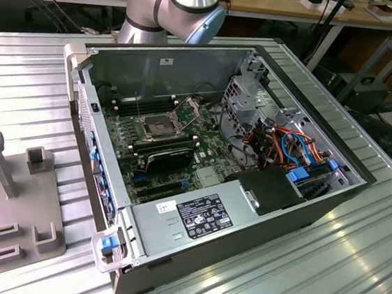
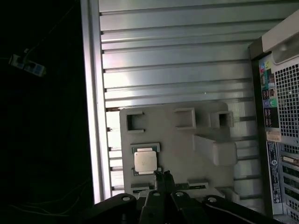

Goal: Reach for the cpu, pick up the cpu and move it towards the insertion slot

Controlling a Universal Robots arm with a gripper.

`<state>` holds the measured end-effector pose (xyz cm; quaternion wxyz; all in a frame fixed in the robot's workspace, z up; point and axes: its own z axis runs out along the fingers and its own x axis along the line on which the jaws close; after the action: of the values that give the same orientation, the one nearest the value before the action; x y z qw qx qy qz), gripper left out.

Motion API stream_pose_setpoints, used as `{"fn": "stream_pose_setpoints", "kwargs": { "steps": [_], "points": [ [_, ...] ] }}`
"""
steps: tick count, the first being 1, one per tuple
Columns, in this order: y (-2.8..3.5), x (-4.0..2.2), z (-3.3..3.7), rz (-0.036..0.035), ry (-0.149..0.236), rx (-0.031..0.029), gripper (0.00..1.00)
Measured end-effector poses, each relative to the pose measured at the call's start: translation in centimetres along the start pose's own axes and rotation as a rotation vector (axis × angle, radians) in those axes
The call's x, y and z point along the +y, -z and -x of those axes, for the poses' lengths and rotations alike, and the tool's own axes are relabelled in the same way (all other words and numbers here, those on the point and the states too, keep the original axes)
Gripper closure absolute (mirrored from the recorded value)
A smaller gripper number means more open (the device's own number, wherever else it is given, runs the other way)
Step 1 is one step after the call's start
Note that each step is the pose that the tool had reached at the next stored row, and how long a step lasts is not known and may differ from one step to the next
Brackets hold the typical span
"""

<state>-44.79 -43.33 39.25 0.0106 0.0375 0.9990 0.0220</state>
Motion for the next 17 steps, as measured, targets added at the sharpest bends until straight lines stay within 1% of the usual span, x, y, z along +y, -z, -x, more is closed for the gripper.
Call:
{"fn": "stream_pose_setpoints", "kwargs": {
  "steps": [1,15,16,17],
  "points": [
    [0.01,-0.24,-0.87,0.0,0.0,0.0007,0.89],
    [0.01,-0.25,-1.01,0.0,0.0,0.0006,0.89],
    [0.01,-0.25,-1.02,0.0,0.0,0.0006,0.89],
    [0.01,-0.25,-1.03,0.0,0.0,0.0006,0.83]
  ]
}}
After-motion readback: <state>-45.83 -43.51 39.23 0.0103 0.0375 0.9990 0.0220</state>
